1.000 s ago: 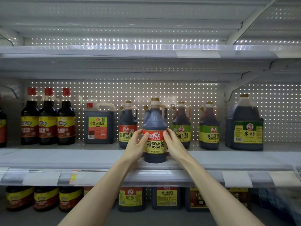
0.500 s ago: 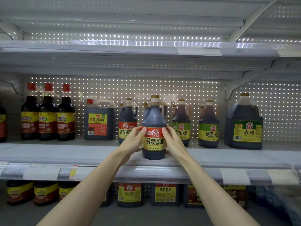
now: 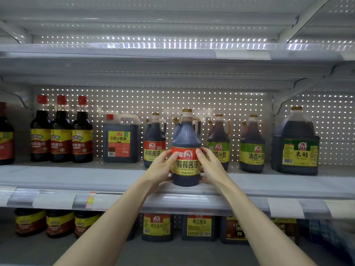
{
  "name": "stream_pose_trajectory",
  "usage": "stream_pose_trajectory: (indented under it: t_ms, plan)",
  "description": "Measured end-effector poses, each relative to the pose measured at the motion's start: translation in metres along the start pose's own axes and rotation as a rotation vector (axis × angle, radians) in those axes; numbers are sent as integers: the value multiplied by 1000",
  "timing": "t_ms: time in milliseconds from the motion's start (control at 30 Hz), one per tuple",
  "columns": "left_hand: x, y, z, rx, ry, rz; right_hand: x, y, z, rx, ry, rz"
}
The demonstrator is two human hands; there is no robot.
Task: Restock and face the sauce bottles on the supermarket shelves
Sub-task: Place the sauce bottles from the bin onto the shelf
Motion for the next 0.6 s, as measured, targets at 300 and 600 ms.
stream_pose_trajectory:
  t_ms: [300,600]
  plan:
    - [-1,-1,0,1,0,16,-2,1,3,-3,3,10]
    - [-1,-2,0,-1,-9,-10,-3,2,3,31,-3,23]
Point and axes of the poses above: each hand's wrist, its own x-axis away from the middle knuckle, its own y-axis out of the palm, z = x × y, the point moved 2 cm from there along -x, towards the middle knuckle, and after that the axes turned 5 degrees about -y, right-handed, at the moved point
